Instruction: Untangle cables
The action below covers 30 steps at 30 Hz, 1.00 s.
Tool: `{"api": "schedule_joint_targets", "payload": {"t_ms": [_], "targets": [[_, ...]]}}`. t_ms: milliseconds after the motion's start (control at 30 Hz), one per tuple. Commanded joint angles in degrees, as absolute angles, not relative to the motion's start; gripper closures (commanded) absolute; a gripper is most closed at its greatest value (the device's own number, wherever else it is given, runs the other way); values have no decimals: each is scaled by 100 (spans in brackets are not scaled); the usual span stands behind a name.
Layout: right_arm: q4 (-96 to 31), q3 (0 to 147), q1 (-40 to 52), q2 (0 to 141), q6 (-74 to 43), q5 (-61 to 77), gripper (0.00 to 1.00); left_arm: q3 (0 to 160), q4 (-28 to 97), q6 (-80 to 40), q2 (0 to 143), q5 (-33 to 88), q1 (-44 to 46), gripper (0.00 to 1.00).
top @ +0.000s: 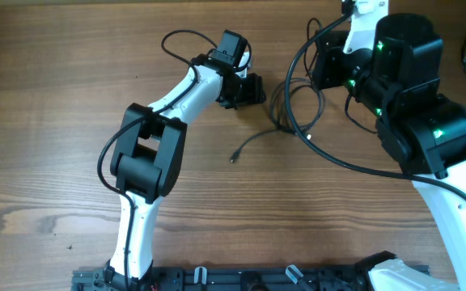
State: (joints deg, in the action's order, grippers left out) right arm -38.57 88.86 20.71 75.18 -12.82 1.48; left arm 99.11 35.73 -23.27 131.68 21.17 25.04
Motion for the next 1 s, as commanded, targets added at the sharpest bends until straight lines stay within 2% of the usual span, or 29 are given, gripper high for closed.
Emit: {"api": "schedule_joint_targets", "payload": {"t_ms": [0, 200, 267, 467, 733, 967], "targets": [[-3844, 8899, 2049, 7369, -1350, 132, 96, 9749, 3664, -2340, 13467, 1850, 2436, 37], [-3977, 8899, 2049, 7371, -1354, 91, 96, 9749, 3612, -2429, 13467, 2237, 2436, 25], [-4034, 8899, 2049, 7371, -1352, 69, 96, 9749, 3413, -2528, 13469, 2613, 2449, 25], [-4038, 8899, 2049, 7371, -1376, 73, 96, 9749, 2910, -2624, 13472, 2491, 2467, 25], [-4042, 8899, 2049, 7369, -1518, 141, 96, 9749, 2477, -2646, 13509, 1745, 2764, 25], [-4075, 8899, 2049, 7371, -1509, 134, 96, 9749, 2506, -2799, 13858, 2053, 2941, 24]]}}
